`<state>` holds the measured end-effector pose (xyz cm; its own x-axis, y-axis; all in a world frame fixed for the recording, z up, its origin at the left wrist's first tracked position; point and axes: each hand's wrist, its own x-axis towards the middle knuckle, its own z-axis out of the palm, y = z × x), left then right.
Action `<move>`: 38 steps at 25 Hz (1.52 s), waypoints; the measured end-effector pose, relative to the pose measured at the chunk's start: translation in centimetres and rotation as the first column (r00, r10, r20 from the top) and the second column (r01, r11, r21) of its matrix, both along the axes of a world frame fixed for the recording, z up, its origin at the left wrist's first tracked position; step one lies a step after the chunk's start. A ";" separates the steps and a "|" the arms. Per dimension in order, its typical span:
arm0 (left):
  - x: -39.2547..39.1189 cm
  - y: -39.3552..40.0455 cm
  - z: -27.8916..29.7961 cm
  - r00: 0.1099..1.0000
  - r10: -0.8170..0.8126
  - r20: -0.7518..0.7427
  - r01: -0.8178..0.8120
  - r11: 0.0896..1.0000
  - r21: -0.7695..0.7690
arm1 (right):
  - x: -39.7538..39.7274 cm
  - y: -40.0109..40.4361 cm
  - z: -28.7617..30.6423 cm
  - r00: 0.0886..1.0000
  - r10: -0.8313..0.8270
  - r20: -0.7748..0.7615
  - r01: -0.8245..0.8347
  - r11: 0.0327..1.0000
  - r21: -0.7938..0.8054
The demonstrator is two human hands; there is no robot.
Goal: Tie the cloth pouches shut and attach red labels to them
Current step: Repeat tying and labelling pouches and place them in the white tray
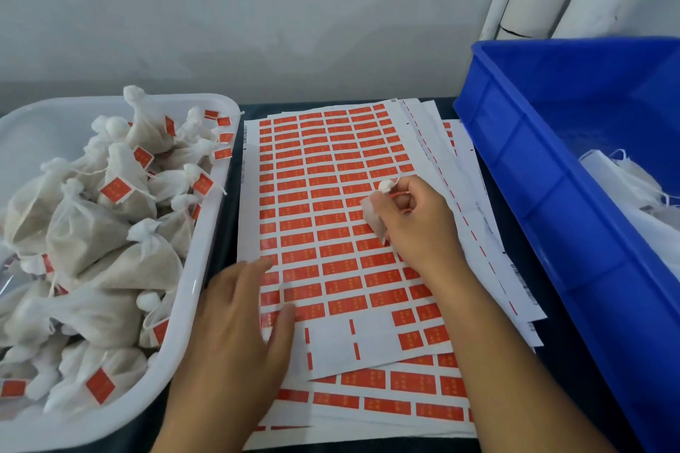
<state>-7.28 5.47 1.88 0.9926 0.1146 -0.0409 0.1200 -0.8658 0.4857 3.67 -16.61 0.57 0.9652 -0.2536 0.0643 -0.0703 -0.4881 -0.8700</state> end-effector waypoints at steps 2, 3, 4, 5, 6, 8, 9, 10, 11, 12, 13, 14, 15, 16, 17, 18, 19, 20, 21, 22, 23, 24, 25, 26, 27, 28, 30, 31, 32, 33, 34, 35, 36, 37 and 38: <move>-2.2 0.6 -0.2 0.998 0.025 -0.065 -0.022 0.999 0.049 | 0.1 0.0 -0.1 1.000 -0.006 0.000 0.006 1.000 0.007; -3.1 0.6 -0.2 0.996 0.018 -0.082 -0.012 0.998 0.065 | 0.1 -0.1 -0.2 1.000 -0.008 0.001 0.008 1.000 0.007; -3.9 0.5 -0.2 0.997 0.007 -0.077 -0.003 0.998 0.061 | 0.1 0.0 -0.2 1.000 -0.007 0.001 0.007 1.000 0.008; -4.5 0.5 -0.2 0.998 0.004 -0.058 -0.002 0.999 0.045 | 0.1 0.1 -0.2 1.000 -0.002 0.001 0.002 1.000 0.010; -4.9 0.5 -0.1 0.999 0.007 -0.033 -0.006 0.999 0.037 | 0.2 0.1 -0.3 1.000 0.002 0.001 -0.002 1.000 0.011; -5.1 0.6 0.2 0.999 0.021 -0.026 -0.019 0.999 0.043 | 0.2 0.1 -0.3 1.000 0.009 -0.004 -0.009 1.000 0.014; -5.0 0.5 0.3 0.999 0.025 -0.040 -0.023 0.999 0.040 | 0.1 0.0 -0.3 1.000 0.014 -0.008 -0.013 1.000 0.013; -5.0 0.4 0.4 0.999 0.033 -0.033 -0.033 0.999 0.017 | 0.1 0.0 -0.3 1.000 0.019 -0.011 -0.019 1.000 0.013; -5.1 0.3 0.3 0.999 0.048 0.015 -0.047 0.998 -0.046 | 0.1 0.0 -0.3 1.000 0.023 -0.012 -0.023 1.000 0.015; -5.4 0.1 0.4 0.992 0.082 0.092 -0.066 0.985 -0.160 | 0.2 0.0 -0.3 1.000 0.024 -0.012 -0.024 1.000 0.017; -5.6 -0.3 0.7 0.980 0.139 0.143 -0.087 0.943 -0.321 | 0.2 0.0 -0.4 1.000 0.024 -0.010 -0.024 1.000 0.018; -5.7 -0.7 1.2 0.971 0.198 0.136 -0.103 0.854 -0.510 | 0.2 0.0 -0.4 1.000 0.024 -0.010 -0.024 0.999 0.021; -5.9 -1.2 1.6 0.967 0.228 0.114 -0.099 0.747 -0.658 | 0.1 0.0 -0.3 1.000 0.026 -0.011 -0.026 0.999 0.023; -5.9 -1.6 1.8 0.966 0.247 0.080 -0.101 0.641 -0.761 | 0.1 0.0 -0.2 0.999 0.029 -0.014 -0.029 0.999 0.024; -5.8 -1.9 1.8 0.960 0.271 0.063 -0.108 0.571 -0.814 | 0.0 0.0 -0.1 0.999 0.033 -0.018 -0.032 0.999 0.028; -5.7 -2.2 1.8 0.953 0.300 0.044 -0.126 0.523 -0.843 | -0.1 0.1 0.1 0.999 0.030 -0.020 -0.029 0.999 0.043; -5.5 -2.5 2.0 0.947 0.319 0.028 -0.141 0.494 -0.858 | -0.3 0.1 0.4 1.000 0.018 -0.012 -0.017 0.998 0.063; -5.4 -2.6 2.1 0.946 0.324 0.017 -0.150 0.484 -0.862 | -0.5 0.1 0.7 1.000 -0.004 0.009 0.003 0.997 0.076; -5.2 -2.7 2.1 0.946 0.325 0.013 -0.152 0.478 -0.865 | -0.8 0.2 1.0 0.999 -0.032 0.042 0.029 0.997 0.073; -5.2 -2.7 1.8 0.945 0.328 0.012 -0.152 0.468 -0.870 | -1.1 0.4 1.4 0.995 -0.054 0.082 0.049 0.997 0.057; -5.1 -2.7 1.6 0.943 0.333 0.012 -0.150 0.456 -0.877 | -1.5 0.6 1.9 0.990 -0.056 0.130 0.053 0.998 0.023; -5.1 -2.8 1.4 0.941 0.337 -0.003 -0.157 0.432 -0.888 | -1.9 1.0 2.4 0.983 -0.032 0.183 0.037 0.999 -0.024; -5.0 -2.8 1.0 0.940 0.338 -0.042 -0.180 0.388 -0.904 | -2.3 1.4 3.0 0.973 0.018 0.230 0.000 0.997 -0.076; -4.9 -2.7 0.7 0.940 0.325 -0.102 -0.215 0.331 -0.919 | -2.8 1.7 3.5 0.964 0.094 0.250 -0.061 0.989 -0.136; -4.8 -2.6 0.3 0.940 0.298 -0.167 -0.252 0.275 -0.928 | -3.3 2.1 3.9 0.951 0.204 0.232 -0.159 0.967 -0.199; -4.6 -2.4 -0.1 0.938 0.268 -0.220 -0.285 0.234 -0.929 | -3.8 2.4 4.3 0.928 0.337 0.162 -0.292 0.924 -0.246; -4.3 -1.7 -0.6 0.932 0.235 -0.275 -0.323 0.199 -0.925 | -5.0 3.5 4.6 0.820 0.572 -0.033 -0.562 0.792 -0.240; -4.1 -1.3 -0.7 0.931 0.229 -0.284 -0.329 0.192 -0.924 | -5.5 4.0 4.5 0.766 0.637 -0.083 -0.638 0.738 -0.219; -3.9 -0.8 -0.8 0.933 0.218 -0.286 -0.326 0.178 -0.928 | -6.0 4.5 4.2 0.734 0.673 -0.097 -0.675 0.706 -0.215; -3.7 -0.3 -0.8 0.939 0.192 -0.284 -0.314 0.153 -0.937 | -6.2 5.0 3.9 0.716 0.691 -0.099 -0.692 0.685 -0.225; -3.4 0.0 -0.6 0.947 0.144 -0.288 -0.307 0.130 -0.943 | -6.5 5.4 3.7 0.706 0.702 -0.098 -0.700 0.670 -0.244; -3.1 0.3 -0.4 0.950 0.088 -0.301 -0.310 0.135 -0.941 | -6.6 5.6 3.4 0.700 0.706 -0.103 -0.704 0.659 -0.267; -2.9 0.5 -0.3 0.946 0.049 -0.320 -0.323 0.175 -0.930 | -6.7 5.8 3.1 0.699 0.708 -0.107 -0.703 0.651 -0.287; -2.6 0.7 -0.3 0.943 0.033 -0.331 -0.329 0.236 -0.914 | -6.8 5.9 3.0 0.701 0.706 -0.104 -0.699 0.649 -0.300; -2.4 0.8 -0.2 0.943 0.033 -0.331 -0.324 0.305 -0.895 | -6.9 6.0 2.9 0.707 0.700 -0.099 -0.692 0.655 -0.305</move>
<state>-9.69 6.26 1.65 0.8961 0.0286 -0.4430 0.4288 0.2020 0.8805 -3.21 -10.59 3.44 0.8480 0.5282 0.0430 0.4173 -0.6156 -0.6685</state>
